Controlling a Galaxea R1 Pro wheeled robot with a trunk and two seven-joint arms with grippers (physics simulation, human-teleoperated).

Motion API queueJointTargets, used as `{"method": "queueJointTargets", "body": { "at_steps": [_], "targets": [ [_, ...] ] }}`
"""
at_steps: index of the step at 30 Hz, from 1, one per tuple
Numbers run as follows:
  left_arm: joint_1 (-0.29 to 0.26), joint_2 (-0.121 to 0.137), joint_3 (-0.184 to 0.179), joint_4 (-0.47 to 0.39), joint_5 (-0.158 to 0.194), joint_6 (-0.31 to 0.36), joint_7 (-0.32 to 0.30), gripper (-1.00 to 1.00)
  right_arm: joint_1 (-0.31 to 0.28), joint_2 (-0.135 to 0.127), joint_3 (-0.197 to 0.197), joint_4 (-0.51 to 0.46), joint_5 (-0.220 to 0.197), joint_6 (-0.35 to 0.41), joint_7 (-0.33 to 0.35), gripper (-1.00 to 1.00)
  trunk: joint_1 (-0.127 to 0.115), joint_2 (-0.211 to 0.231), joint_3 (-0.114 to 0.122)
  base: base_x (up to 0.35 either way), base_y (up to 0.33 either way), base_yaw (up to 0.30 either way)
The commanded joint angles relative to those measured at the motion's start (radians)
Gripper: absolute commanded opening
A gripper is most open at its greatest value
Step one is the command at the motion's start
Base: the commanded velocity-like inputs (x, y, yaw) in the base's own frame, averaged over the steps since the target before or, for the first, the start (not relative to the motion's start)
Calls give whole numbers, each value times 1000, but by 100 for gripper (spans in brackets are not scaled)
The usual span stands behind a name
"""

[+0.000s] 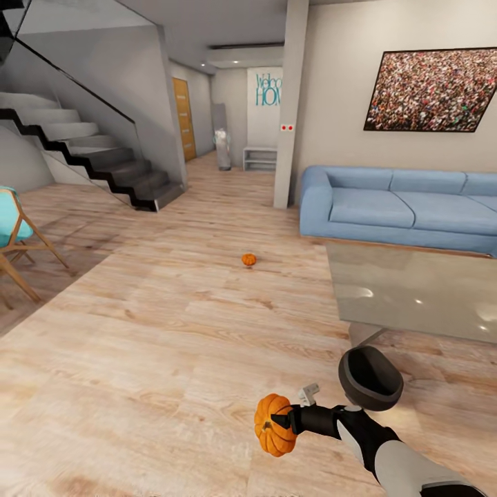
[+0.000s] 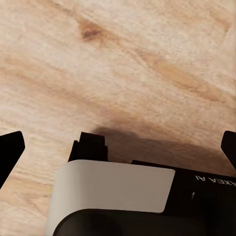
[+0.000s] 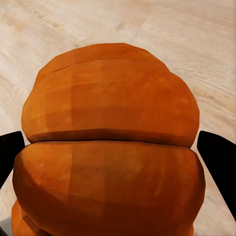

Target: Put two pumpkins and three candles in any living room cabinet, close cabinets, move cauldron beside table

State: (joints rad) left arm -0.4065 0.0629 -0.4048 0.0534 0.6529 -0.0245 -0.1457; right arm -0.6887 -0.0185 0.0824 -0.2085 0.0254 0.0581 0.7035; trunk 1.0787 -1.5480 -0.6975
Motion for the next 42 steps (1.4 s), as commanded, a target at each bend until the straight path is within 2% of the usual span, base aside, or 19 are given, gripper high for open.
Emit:
{"method": "queueJointTargets", "body": {
  "at_steps": [1, 8, 18, 24, 42],
  "targets": [
    [0, 0, 0, 0, 0, 0, 0, 100, 0, 0, -1, 0, -1, 0, 0, -100, 0, 0, -2, 0, 0, 81],
    [0, -1, 0, 0, 1, 0, 0, 100, 0, 0, -1, 0, -3, -2, -5, -100, 0, 0, -12, 0, 0, 81],
    [0, -1, 1, 2, 4, 0, 0, 100, 0, 1, -3, 26, -17, -5, -61, -100, 0, 0, -28, 0, 0, 72],
    [0, 0, 1, 2, 4, 0, 0, 100, 0, 2, -6, 43, -17, -5, -162, -100, 0, 0, -37, 0, 0, 13],
    [0, 0, 1, 2, 5, 0, 0, 100, 0, 2, -7, 75, -15, -11, -180, -100, 0, 0, -66, 0, 0, 0]
  ]
}}
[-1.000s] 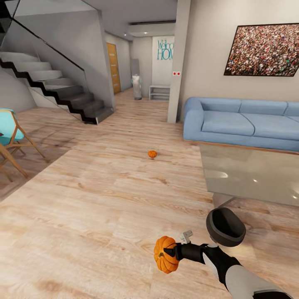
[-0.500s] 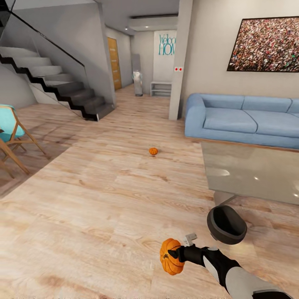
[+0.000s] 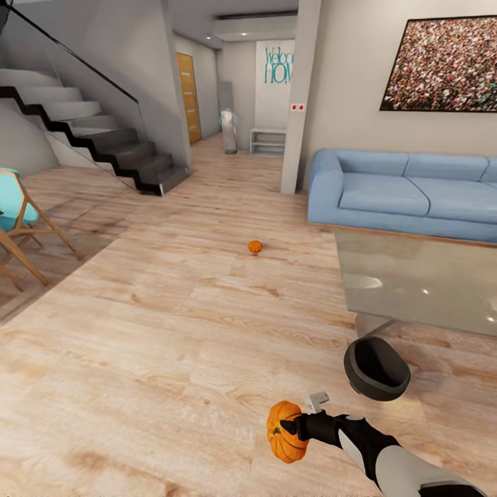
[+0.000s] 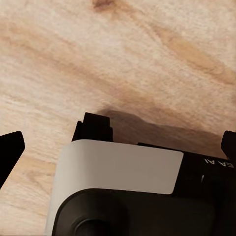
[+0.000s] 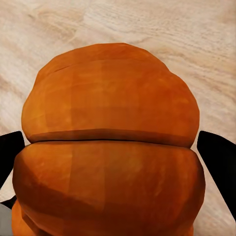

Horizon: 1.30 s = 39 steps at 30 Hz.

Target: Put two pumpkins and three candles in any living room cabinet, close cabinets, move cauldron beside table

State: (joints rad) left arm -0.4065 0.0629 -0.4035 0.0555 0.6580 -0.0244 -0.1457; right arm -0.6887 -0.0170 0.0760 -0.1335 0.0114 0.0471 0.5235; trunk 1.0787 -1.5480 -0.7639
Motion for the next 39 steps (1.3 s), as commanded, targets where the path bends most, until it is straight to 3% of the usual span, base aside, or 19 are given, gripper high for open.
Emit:
{"method": "queueJointTargets", "body": {
  "at_steps": [1, 7, 14, 21, 39],
  "targets": [
    [0, 0, 0, 0, 0, 0, 0, 100, 0, 0, 0, 0, -1, -2, 0, -100, 0, 0, -2, 0, 0, 0],
    [0, 0, 0, 0, 0, 0, 0, 100, 0, 1, 1, 3, 1, -11, 0, -100, 0, 0, -11, 0, 0, 0],
    [1, 0, 0, 0, 0, 0, 0, 100, 0, 26, 1, 4, 3, -13, -3, -100, 0, 0, -23, 0, 0, 0],
    [1, 0, 0, 0, 0, 0, 0, 100, 0, 28, 0, 4, 6, -15, -4, -100, 0, 0, -34, 0, 0, 0],
    [1, -2, 0, -2, -3, 0, 0, 100, 0, 60, 5, 9, 35, -19, -7, -100, 0, 0, -36, 0, 0, 1]
  ]
}}
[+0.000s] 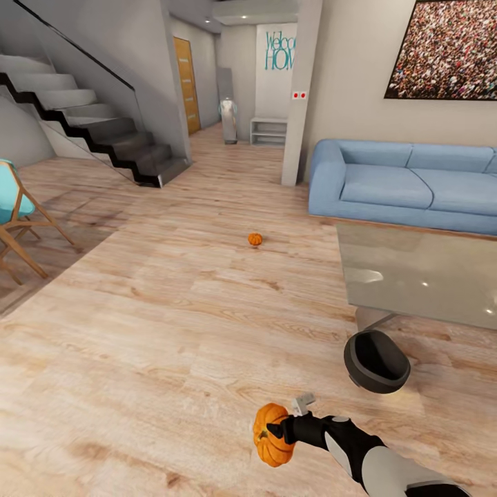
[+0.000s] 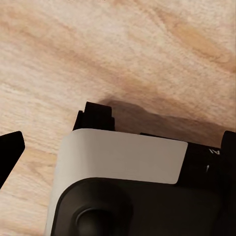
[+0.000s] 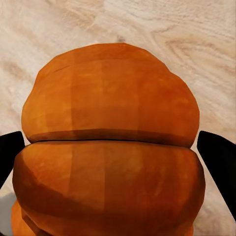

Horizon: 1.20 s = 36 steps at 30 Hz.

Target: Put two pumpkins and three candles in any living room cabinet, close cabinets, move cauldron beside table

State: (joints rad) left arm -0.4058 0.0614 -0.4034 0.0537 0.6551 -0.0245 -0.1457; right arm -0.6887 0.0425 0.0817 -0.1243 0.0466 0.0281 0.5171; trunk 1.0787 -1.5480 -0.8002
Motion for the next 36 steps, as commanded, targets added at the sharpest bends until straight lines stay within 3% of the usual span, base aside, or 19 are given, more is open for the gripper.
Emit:
{"method": "queueJointTargets", "body": {
  "at_steps": [1, 7, 22, 36],
  "targets": [
    [0, 0, 0, 0, 0, 0, 0, 100, 0, 0, 0, 0, 0, -6, -1, -100, 0, 0, 0, 0, 0, 43],
    [0, 1, 0, 0, -1, -1, 0, 100, 0, 0, 0, 1, 0, -61, -1, -100, 0, 0, 5, 0, 0, 171],
    [0, 1, 0, 0, 0, -1, 0, 100, 0, 0, 0, 9, -2, -71, -2, -100, 0, 0, 11, 7, 0, 123],
    [0, 2, 0, 0, 0, -2, 0, 100, 0, 0, 0, 18, 0, -74, -1, -100, 0, 0, 11, 297, 0, 1]
  ]
}}
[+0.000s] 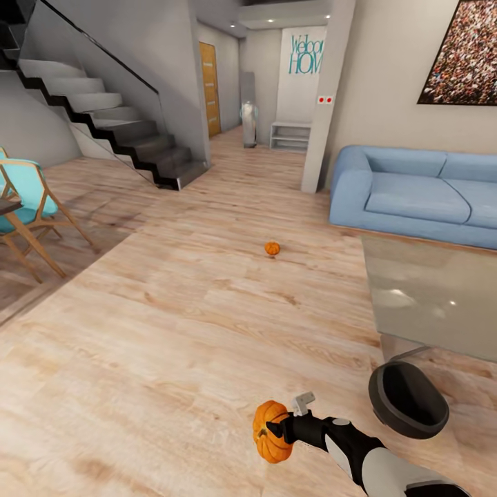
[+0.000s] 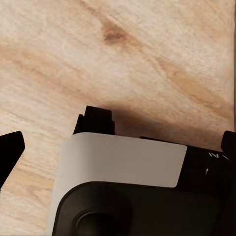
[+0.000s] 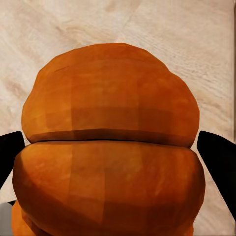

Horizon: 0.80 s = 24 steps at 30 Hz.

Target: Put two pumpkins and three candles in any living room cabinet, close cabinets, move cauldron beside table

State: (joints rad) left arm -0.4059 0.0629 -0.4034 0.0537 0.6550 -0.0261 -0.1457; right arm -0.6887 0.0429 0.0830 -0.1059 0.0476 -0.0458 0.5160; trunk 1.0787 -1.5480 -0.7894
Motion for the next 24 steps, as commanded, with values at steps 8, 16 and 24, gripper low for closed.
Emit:
{"method": "queueJointTargets", "body": {
  "at_steps": [8, 16, 24],
  "targets": [
    [0, 0, 0, 0, 0, 0, 0, 100, 0, 0, -2, 2, -2, 0, -1, -100, 0, 0, 0, 329, 0, 0],
    [0, 0, 0, 0, 0, 0, 0, 100, 6, 0, -2, 1, 0, 0, -1, -100, 0, 0, 0, 329, 0, 0],
    [0, 0, 0, 0, 0, 0, 0, 100, 6, 0, -2, 2, 0, 0, -1, -100, 0, 0, 0, 329, 0, 0]
  ]
}}
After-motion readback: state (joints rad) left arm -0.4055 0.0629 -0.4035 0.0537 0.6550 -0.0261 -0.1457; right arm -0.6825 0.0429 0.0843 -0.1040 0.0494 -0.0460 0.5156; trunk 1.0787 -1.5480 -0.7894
